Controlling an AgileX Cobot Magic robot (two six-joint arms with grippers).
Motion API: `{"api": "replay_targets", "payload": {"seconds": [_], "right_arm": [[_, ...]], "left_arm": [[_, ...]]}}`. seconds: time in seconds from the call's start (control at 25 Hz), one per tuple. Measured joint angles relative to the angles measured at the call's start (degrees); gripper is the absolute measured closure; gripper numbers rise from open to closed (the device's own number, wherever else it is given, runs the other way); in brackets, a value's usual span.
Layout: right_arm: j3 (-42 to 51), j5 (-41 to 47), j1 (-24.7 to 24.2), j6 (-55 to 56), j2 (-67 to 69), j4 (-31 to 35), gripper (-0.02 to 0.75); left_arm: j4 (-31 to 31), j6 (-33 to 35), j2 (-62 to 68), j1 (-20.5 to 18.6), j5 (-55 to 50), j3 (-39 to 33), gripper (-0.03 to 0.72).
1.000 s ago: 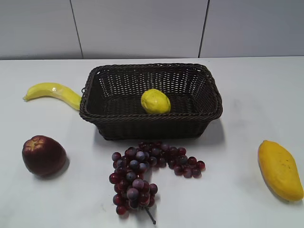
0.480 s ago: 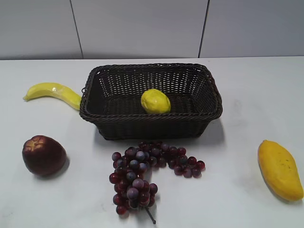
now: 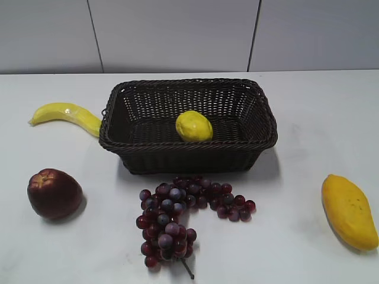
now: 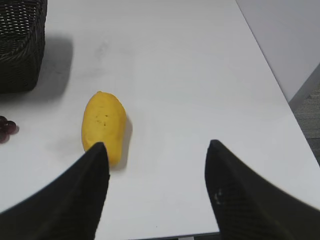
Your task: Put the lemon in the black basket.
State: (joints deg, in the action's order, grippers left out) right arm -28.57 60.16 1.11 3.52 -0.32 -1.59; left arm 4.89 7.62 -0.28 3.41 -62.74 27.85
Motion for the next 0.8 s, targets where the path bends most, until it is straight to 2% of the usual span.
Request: {"api": "replay_targets", "payload": {"seconds": [0.8], "right_arm": [[0.0, 0.0, 0.0, 0.0, 0.0, 0.0, 0.234]], "left_arm": [[0.0, 0.0, 0.0, 0.0, 0.0, 0.0, 0.456]]}}
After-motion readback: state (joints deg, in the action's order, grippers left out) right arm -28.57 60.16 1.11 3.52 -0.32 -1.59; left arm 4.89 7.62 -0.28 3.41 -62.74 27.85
